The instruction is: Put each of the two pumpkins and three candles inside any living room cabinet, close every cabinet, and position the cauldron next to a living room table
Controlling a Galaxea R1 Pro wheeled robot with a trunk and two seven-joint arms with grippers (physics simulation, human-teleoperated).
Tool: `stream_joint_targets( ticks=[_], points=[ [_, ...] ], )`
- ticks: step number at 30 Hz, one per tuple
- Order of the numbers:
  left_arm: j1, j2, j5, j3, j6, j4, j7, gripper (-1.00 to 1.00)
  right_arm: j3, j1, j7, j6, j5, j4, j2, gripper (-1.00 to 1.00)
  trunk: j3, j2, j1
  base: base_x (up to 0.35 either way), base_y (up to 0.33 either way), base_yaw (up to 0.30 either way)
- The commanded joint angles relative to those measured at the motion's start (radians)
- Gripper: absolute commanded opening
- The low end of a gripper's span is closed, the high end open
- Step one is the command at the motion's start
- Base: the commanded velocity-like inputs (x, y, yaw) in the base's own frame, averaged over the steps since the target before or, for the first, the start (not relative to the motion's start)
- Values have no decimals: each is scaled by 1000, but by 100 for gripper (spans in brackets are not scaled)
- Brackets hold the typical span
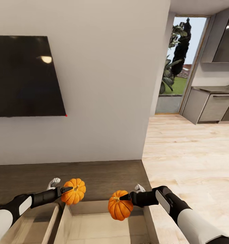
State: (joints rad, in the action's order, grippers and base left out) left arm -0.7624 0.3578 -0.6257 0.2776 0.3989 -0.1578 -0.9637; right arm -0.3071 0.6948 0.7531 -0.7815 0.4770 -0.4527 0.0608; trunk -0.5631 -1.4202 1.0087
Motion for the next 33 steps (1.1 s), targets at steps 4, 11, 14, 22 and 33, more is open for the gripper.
stream_joint_targets(
  ticks=[4,11,14,22,33],
  points=[
    [0,-18,-1,31,-19,33,1,-100,1,0,-2,1,2,3,0,-100,1,0,0,0,15,-33],
    [0,-62,-5,46,-109,89,3,-100,2,0,-1,14,2,0,2,-100,-12,-28,15,0,0,-1],
    [0,-64,-6,46,-110,103,6,-100,2,0,-1,37,2,1,3,-100,-21,-49,27,0,0,0],
    [0,-87,-4,46,-112,135,97,-100,3,0,-2,83,2,7,4,-100,-46,-105,57,0,0,0],
    [1,-112,-3,46,-112,142,206,-100,-1,0,-53,76,-3,52,-4,-100,-81,-182,100,0,0,0]
  ],
)
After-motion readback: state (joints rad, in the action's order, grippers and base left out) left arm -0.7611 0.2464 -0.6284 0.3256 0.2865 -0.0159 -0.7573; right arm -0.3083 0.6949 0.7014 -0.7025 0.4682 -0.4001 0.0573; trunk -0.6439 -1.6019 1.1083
